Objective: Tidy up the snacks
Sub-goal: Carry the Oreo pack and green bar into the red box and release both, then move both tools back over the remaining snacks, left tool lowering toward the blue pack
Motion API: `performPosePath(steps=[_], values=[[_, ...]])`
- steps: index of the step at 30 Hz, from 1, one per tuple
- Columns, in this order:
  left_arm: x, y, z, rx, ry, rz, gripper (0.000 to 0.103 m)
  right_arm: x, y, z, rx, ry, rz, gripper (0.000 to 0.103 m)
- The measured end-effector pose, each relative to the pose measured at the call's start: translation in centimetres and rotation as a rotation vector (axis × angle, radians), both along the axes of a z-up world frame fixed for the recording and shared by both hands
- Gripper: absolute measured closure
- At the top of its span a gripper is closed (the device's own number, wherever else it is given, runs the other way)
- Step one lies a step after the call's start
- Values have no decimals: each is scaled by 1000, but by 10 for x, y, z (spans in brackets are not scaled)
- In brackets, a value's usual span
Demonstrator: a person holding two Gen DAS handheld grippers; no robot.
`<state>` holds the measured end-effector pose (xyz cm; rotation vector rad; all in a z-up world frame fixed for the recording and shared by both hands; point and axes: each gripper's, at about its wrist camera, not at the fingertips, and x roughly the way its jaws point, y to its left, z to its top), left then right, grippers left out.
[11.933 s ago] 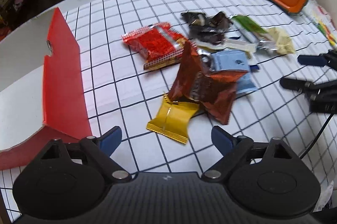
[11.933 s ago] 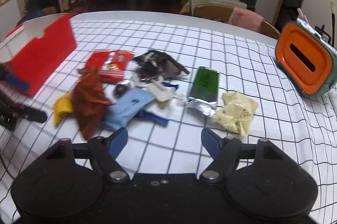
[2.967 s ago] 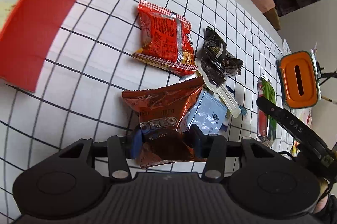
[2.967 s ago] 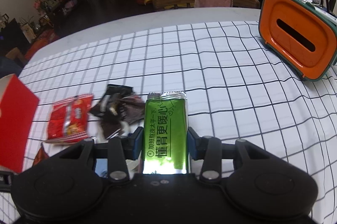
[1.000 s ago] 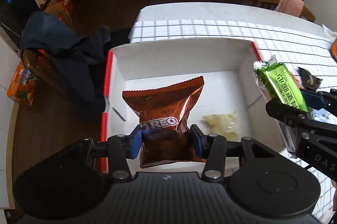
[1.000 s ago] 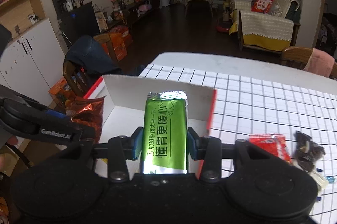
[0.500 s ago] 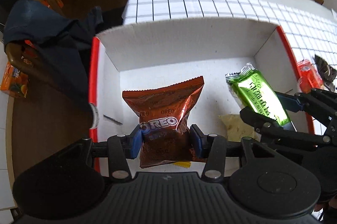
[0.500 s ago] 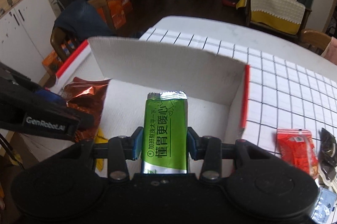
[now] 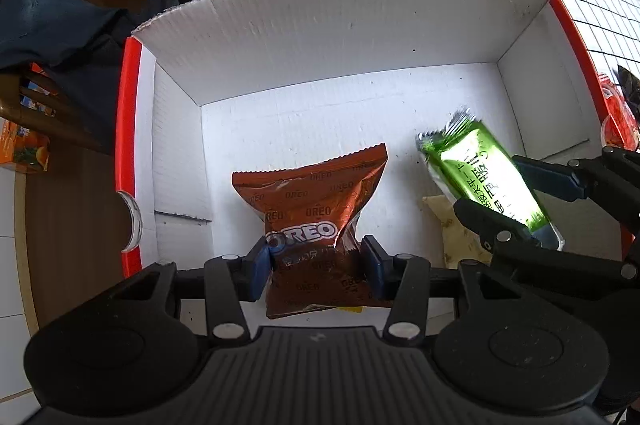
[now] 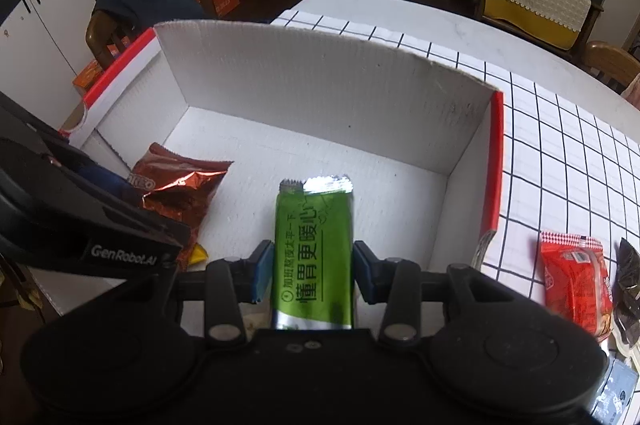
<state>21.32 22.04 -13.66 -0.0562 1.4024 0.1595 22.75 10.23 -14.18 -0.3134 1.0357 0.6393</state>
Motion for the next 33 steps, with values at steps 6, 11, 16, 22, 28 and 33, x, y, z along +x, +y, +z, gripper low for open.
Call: performPosePath(steps=[6,11,16,22,28,33], values=[[0,3,2,1,-9,8,53,-2,-1,4,12,-3,-3,60],[-8,4,11,-11,-39,20,49,-6,-7,14,42,-11,-20,56],[-18,2,23,-20,-79,18,46,-13,-19,29,86,-22,-31,49],[-35,-4,41,-27,-143,9,41,-25,-33,49,131,-49,-47,43],[-52,-11,58,-39,-214,-18,39,-37,-49,67,182,-70,-62,39],[-67,-22,72,-41,-271,-31,39,-49,-61,80,218,-90,-73,34]])
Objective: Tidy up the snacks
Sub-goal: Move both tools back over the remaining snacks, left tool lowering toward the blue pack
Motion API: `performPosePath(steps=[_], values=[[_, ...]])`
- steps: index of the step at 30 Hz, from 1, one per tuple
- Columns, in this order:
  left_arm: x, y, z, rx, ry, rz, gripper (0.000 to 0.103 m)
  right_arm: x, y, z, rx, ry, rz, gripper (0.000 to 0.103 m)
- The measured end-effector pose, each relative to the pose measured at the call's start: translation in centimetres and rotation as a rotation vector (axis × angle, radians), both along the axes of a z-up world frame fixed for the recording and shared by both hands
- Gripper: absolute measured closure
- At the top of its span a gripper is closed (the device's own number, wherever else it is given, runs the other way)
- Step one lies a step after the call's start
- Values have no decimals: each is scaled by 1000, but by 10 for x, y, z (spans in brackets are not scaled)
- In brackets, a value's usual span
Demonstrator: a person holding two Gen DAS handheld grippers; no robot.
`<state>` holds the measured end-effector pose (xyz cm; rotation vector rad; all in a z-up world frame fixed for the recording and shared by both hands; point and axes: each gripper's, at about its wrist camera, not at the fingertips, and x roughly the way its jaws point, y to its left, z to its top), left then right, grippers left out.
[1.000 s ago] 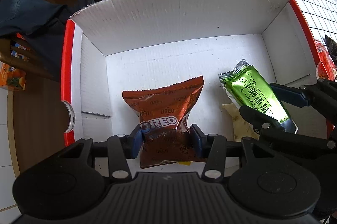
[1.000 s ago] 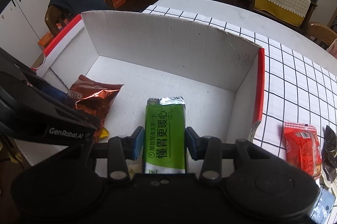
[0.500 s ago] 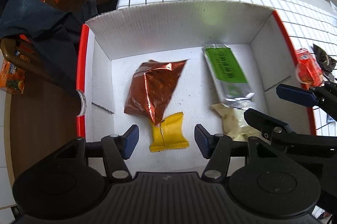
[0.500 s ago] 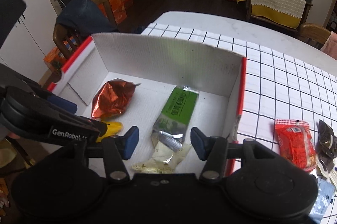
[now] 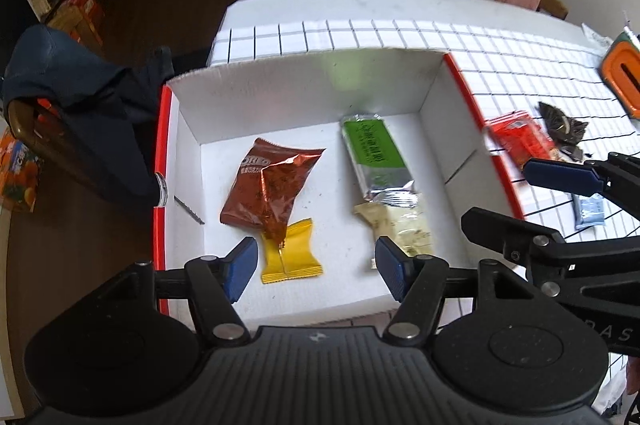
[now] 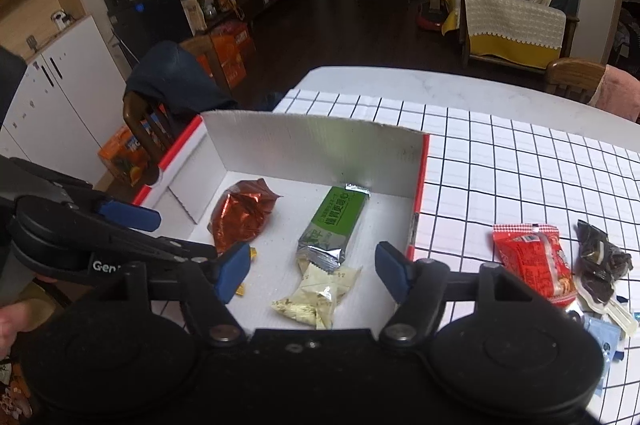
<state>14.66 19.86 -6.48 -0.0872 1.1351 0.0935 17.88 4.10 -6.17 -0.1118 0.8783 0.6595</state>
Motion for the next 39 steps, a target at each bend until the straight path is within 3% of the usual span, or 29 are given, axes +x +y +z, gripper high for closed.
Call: performPosePath(steps=[11,17,20,28,39], values=[[-27,-36,24,25,-140,-9,29,-24,-49,21,96,-37,-38,22],[-36,-70,31,94,-234,-20,25,-31,-85,22,112,-66,-70,19],[-35,-89,32,87,-258,-35,20,-31,-107,18,109,-76,-94,11],[-20,-143,19,9,-249,-73,19,-22,-183,13,111,-90,-173,5],[19,-227,-19,-16,-166,-146,19,1,-273,-16,40,-63,-228,5]])
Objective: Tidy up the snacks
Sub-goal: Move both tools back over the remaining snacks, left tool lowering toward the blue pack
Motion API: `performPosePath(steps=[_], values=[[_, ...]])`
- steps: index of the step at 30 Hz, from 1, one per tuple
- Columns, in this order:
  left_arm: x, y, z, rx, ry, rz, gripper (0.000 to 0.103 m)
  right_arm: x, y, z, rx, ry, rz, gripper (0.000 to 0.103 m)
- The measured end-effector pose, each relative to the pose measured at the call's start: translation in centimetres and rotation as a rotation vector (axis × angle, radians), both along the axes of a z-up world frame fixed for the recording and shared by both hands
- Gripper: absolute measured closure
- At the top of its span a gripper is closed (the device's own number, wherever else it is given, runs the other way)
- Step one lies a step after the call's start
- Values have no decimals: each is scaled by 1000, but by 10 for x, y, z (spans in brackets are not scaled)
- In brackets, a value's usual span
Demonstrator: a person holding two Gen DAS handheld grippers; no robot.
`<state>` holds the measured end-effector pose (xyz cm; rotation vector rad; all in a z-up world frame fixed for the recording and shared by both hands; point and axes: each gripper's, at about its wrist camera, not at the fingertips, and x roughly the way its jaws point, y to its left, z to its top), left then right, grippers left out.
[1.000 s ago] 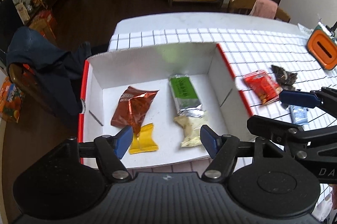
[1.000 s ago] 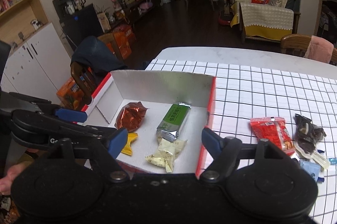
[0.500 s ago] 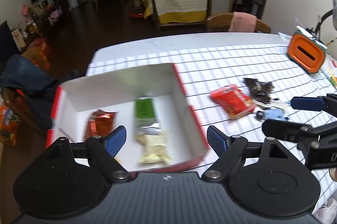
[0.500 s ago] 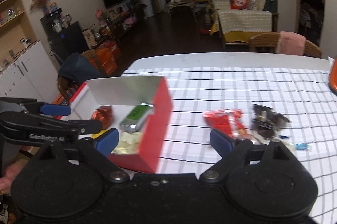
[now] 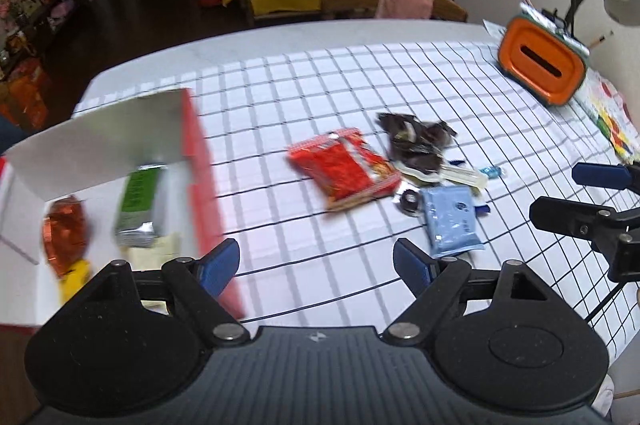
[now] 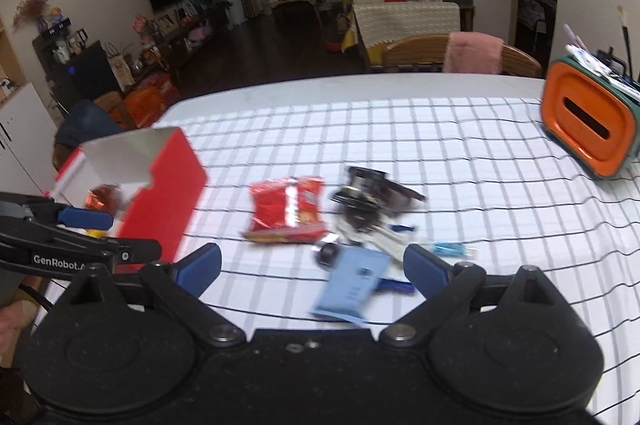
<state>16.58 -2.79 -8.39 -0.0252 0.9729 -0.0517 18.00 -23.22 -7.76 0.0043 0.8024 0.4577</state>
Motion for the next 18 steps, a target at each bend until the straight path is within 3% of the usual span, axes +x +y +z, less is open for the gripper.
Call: performPosePath(steps=[11,18], values=[[58,-61,-47,-5,74,-18,19,36,-66,-39,-65,43,20,6],[82,-78,-74,-10,119,-12,19,43,-68,-59,-62,99,59,7]])
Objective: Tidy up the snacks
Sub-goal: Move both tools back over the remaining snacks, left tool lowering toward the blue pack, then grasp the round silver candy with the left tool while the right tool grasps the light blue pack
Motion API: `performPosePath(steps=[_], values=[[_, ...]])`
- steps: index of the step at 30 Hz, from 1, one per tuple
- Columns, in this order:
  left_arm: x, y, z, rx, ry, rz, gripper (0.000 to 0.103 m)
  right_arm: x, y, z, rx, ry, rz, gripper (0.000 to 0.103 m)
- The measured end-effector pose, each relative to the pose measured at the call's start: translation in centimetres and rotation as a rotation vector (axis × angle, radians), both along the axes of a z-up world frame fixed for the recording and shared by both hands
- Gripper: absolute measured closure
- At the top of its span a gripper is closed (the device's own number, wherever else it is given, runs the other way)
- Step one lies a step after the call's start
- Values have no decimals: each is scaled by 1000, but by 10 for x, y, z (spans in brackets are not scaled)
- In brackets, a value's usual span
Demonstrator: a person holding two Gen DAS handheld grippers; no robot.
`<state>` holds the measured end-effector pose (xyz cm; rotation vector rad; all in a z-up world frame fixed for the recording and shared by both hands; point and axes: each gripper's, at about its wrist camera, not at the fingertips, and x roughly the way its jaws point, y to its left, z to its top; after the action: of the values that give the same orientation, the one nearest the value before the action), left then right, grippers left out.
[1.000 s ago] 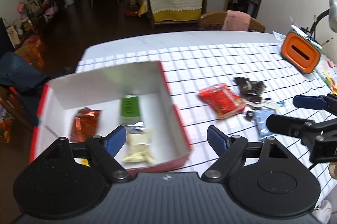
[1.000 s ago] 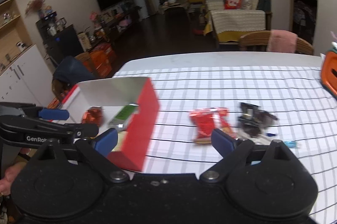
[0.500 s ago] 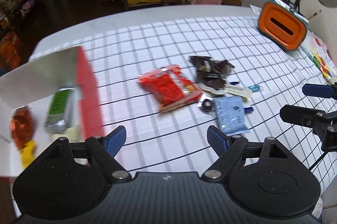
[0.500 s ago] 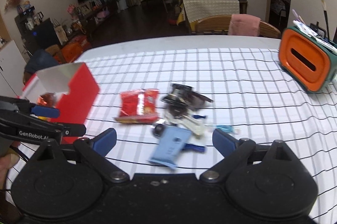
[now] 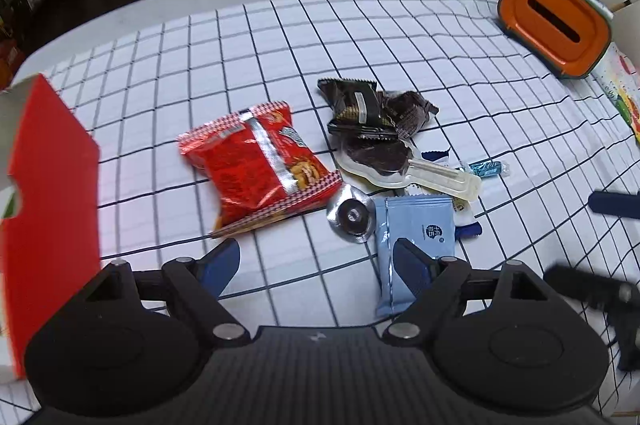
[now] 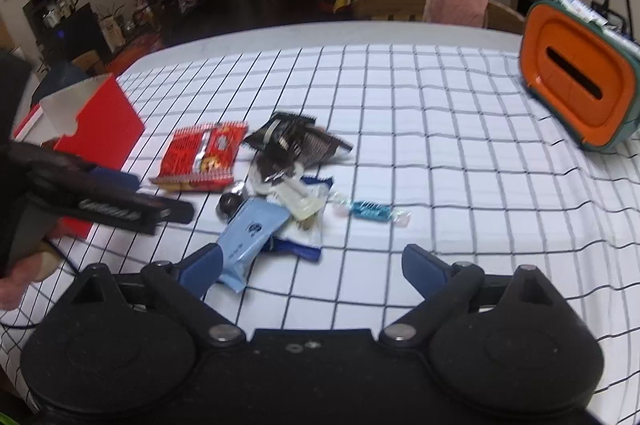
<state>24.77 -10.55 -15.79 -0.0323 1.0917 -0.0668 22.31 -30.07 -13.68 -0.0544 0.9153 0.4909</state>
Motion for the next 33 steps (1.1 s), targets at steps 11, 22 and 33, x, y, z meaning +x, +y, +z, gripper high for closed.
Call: performPosePath(steps=[11,22,33], values=[[29,-4,-26,-38,60,17,42,-5,28,-20,17,48,87,10],[47,-8,-35,-63,72,0,49,8,65,-38,-3,77,61,20],[47,-15,-37,-26,42,-26,66,15,91,-54,-22,111,2,50]])
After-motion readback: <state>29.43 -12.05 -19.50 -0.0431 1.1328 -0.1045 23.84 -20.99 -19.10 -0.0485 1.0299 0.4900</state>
